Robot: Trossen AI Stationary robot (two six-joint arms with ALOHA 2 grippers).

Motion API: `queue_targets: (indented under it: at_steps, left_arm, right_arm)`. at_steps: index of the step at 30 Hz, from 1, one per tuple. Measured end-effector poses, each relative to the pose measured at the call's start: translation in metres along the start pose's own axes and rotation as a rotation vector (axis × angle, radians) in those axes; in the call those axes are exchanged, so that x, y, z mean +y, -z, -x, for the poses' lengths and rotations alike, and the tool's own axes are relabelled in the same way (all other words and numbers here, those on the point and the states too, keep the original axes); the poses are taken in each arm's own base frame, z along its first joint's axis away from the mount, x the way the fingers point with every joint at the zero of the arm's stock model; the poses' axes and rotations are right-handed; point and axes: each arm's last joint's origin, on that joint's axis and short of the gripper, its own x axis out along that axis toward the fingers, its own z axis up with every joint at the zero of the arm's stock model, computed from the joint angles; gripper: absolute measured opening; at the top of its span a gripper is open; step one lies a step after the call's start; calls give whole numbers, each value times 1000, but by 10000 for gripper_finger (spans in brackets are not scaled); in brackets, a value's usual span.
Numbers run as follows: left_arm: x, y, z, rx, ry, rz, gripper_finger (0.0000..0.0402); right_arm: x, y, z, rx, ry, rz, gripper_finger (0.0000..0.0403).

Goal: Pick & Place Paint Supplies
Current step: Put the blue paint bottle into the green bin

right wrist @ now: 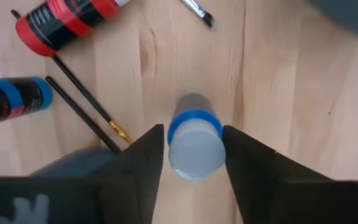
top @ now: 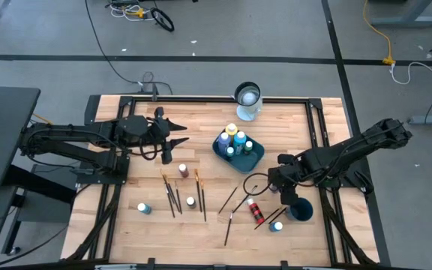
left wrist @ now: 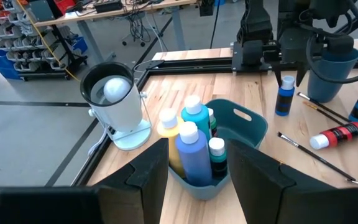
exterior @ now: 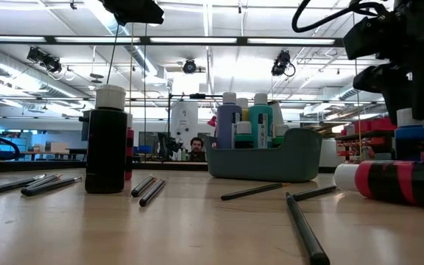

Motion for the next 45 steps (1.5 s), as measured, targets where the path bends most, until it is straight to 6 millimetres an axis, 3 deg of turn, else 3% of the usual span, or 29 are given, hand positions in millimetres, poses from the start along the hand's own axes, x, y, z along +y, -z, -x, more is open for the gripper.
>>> queue_targets:
  at_steps: [9,14,20,23,26,30,35,45]
  left_arm:
    - [0,0,0,0,0,-39,171]
    - [0,0,0,0,1,-68,171]
    - [0,0,0,0,1,-94,171]
    - [0,0,0,0,1,-105,171]
    - [0,0,0,0,1,-118,171]
    - [0,0,0,0,1,-119,171]
    - [0,0,0,0,1,-112,171]
    - [-2,1,0,2,61,-112,171]
  right_arm:
    - [0,-1,0,-9,1,-7,126]
    - [2,-16,5,-162,7,-14,123]
    - [4,-48,48,-351,-19,-17,121]
    - [0,-59,70,-434,56,26,121]
    - [-13,-65,79,-466,153,-4,121]
    - [-39,-69,75,-445,193,-118,123]
    - [-69,-70,52,-347,153,-202,124]
    - [-100,-77,14,-148,160,-182,125]
